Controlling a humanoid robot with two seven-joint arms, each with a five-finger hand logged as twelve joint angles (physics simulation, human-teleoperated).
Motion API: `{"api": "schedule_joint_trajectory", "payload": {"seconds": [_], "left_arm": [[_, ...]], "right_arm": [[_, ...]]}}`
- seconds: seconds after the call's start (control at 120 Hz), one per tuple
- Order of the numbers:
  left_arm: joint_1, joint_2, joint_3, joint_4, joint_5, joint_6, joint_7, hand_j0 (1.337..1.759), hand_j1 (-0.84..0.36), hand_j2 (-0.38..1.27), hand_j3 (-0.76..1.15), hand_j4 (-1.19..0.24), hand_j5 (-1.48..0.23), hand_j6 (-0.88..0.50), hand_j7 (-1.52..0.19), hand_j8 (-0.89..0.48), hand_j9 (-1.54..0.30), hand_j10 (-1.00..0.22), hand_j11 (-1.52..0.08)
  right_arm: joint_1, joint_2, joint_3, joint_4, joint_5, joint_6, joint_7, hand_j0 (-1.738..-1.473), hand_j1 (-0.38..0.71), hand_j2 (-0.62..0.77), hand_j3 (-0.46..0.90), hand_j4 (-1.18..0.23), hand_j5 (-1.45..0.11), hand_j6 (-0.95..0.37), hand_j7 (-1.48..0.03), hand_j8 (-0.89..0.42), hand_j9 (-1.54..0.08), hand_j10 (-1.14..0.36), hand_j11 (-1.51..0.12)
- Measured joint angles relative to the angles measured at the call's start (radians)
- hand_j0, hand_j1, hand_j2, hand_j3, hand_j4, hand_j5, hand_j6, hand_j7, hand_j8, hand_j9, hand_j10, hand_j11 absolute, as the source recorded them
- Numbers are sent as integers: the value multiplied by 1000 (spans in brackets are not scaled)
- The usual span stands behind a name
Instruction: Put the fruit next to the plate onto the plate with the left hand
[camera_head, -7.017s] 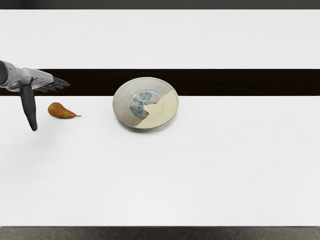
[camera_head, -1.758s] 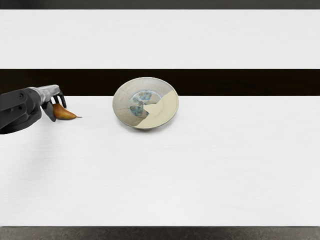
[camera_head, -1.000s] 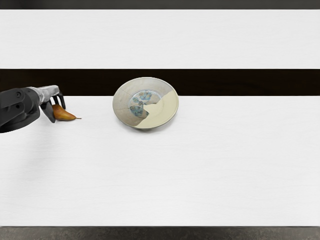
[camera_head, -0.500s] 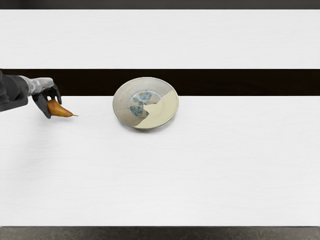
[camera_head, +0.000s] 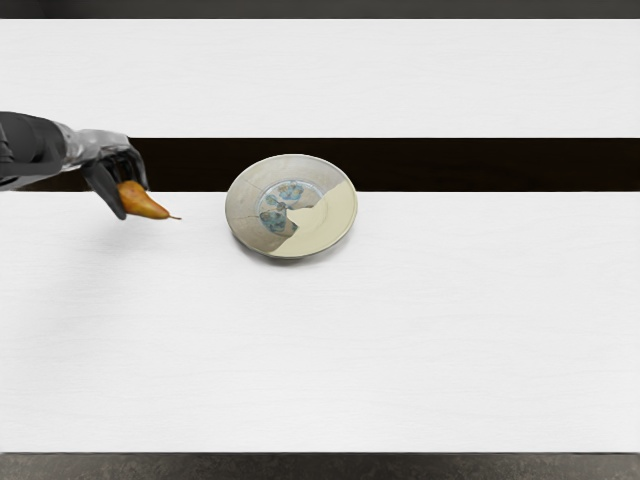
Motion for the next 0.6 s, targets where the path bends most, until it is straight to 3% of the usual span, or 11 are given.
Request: {"api": "schedule_joint_trajectory", "payload": {"seconds": [0.492, 0.6], "left_arm": [[-121, -63, 2, 7, -76, -19, 21, 1654, -326, 329, 0, -668, -1010, -491, -986, -532, -998, -753, -997], [-140, -85, 3, 9, -95, -22, 31, 1655, -347, 414, 0, -663, -1023, -471, -996, -536, -1000, -758, -999]], "right_arm": [[0, 0, 0, 0, 0, 0, 0, -1658, -310, -7, 0, -33, -43, -33, -43, -33, -43, -33, -43], [0, 0, 0, 0, 0, 0, 0, -1658, -310, -7, 0, -33, -43, -33, -43, -33, -43, -33, -43]]}}
